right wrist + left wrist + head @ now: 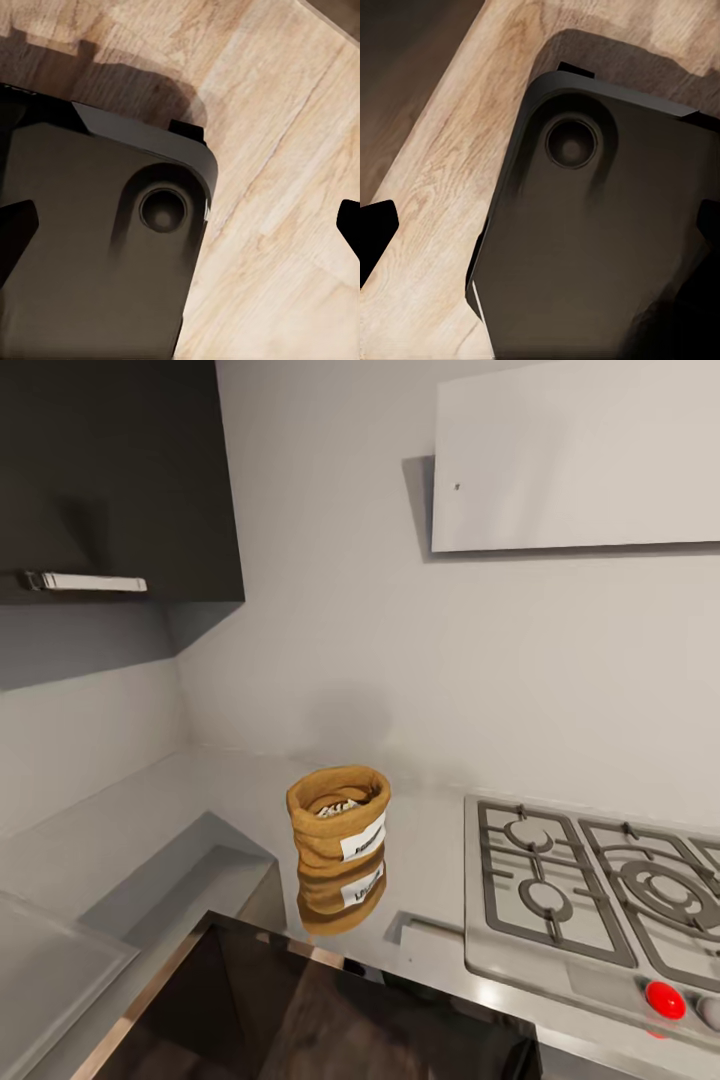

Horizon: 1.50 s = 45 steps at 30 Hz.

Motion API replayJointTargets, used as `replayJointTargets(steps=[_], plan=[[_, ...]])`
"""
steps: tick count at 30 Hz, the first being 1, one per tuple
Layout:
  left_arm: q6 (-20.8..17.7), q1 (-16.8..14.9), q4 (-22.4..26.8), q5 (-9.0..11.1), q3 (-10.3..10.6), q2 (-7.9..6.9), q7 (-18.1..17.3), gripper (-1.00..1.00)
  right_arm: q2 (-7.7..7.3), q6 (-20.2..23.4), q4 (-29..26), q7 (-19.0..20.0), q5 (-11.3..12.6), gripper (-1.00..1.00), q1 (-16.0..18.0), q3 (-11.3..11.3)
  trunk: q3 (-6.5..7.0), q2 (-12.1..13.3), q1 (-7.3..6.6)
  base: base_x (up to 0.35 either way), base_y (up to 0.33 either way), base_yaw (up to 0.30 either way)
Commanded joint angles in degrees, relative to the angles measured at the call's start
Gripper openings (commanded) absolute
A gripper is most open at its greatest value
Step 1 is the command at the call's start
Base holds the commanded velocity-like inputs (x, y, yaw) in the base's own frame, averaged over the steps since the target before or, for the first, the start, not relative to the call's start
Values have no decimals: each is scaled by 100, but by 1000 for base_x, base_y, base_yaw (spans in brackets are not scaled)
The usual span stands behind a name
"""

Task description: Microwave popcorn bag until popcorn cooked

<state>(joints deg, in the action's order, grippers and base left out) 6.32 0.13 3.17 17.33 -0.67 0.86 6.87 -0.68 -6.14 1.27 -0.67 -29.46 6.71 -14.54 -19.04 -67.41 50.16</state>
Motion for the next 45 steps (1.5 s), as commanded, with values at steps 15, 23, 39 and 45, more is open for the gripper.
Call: replayJointTargets(steps=[15,23,39,45], plan=[[10,-3,17,17,-4,2,50,100,4,-27,14,-21,-36,100,6,-49,-69,158,-88,0,0,0],[14,-1,17,16,-4,9,59,100,6,-27,14,-21,-33,100,6,-49,-142,158,-88,0,0,0],[14,-3,15,16,5,11,51,100,-2,-27,14,-21,-26,100,6,-49,-287,158,-88,0,0,0],[13,2,15,16,5,11,51,100,-2,-27,14,-21,-25,100,6,-49,-341,158,-88,0,0,0]])
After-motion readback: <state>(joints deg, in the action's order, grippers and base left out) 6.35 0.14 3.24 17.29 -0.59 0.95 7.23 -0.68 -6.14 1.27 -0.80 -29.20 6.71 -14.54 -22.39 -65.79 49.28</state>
